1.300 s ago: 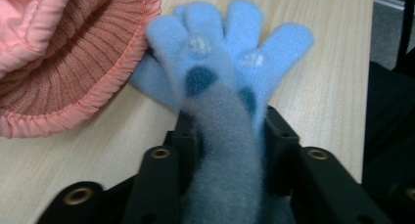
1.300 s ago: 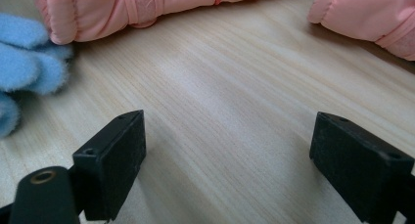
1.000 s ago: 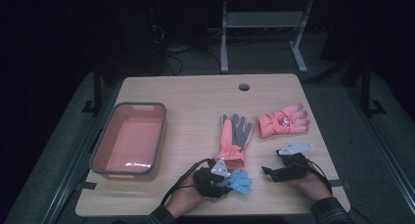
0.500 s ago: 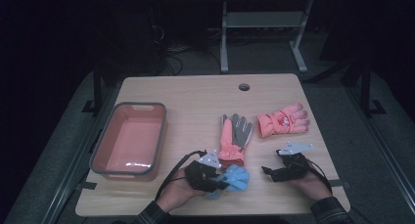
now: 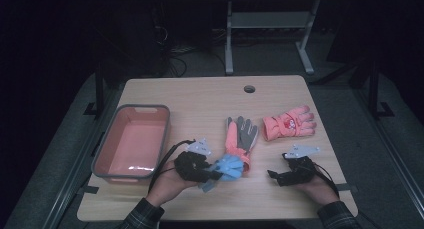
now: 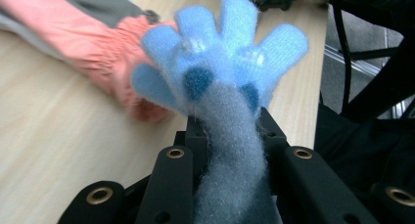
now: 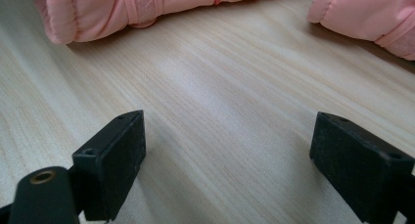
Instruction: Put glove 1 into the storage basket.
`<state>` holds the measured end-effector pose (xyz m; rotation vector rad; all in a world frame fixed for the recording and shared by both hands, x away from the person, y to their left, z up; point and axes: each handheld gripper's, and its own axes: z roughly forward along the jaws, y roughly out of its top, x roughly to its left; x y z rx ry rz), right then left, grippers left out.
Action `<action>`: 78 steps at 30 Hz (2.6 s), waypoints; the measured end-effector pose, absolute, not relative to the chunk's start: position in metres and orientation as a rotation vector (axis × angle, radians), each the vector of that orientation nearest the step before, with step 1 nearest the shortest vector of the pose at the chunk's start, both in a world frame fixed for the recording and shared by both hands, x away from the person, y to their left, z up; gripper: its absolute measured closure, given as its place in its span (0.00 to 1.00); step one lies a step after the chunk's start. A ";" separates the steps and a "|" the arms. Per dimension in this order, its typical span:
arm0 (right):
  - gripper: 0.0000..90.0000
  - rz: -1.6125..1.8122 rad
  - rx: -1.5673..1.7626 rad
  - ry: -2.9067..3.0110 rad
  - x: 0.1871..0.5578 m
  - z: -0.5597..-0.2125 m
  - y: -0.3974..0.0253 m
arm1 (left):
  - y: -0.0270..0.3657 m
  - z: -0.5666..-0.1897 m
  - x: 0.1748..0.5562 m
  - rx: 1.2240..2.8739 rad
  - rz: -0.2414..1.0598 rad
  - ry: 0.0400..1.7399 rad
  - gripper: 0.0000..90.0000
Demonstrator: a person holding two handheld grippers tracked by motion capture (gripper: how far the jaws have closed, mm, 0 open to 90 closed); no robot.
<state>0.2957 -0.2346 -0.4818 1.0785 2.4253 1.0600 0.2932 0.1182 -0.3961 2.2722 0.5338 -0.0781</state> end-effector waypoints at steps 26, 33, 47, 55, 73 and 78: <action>0.07 1.046 1.090 2.432 0.296 -0.482 -0.234 | 0.193 -0.353 0.338 2.198 0.096 0.736 0.81; 0.02 1.025 1.111 2.432 0.295 -0.483 -0.233 | 0.213 -0.345 0.350 2.181 0.155 0.801 0.81; 0.02 1.026 1.112 2.432 0.295 -0.483 -0.233 | 0.249 -0.339 0.376 2.143 0.240 0.927 0.81; 0.02 1.026 1.111 2.433 0.295 -0.483 -0.233 | 0.274 -0.346 0.392 2.130 0.318 1.043 0.81; 0.02 1.025 1.112 2.434 0.295 -0.483 -0.233 | 0.300 -0.405 0.412 2.194 0.272 1.238 0.81; 0.02 1.024 1.112 2.434 0.295 -0.483 -0.233 | 0.302 -0.421 0.413 2.210 0.248 1.270 0.80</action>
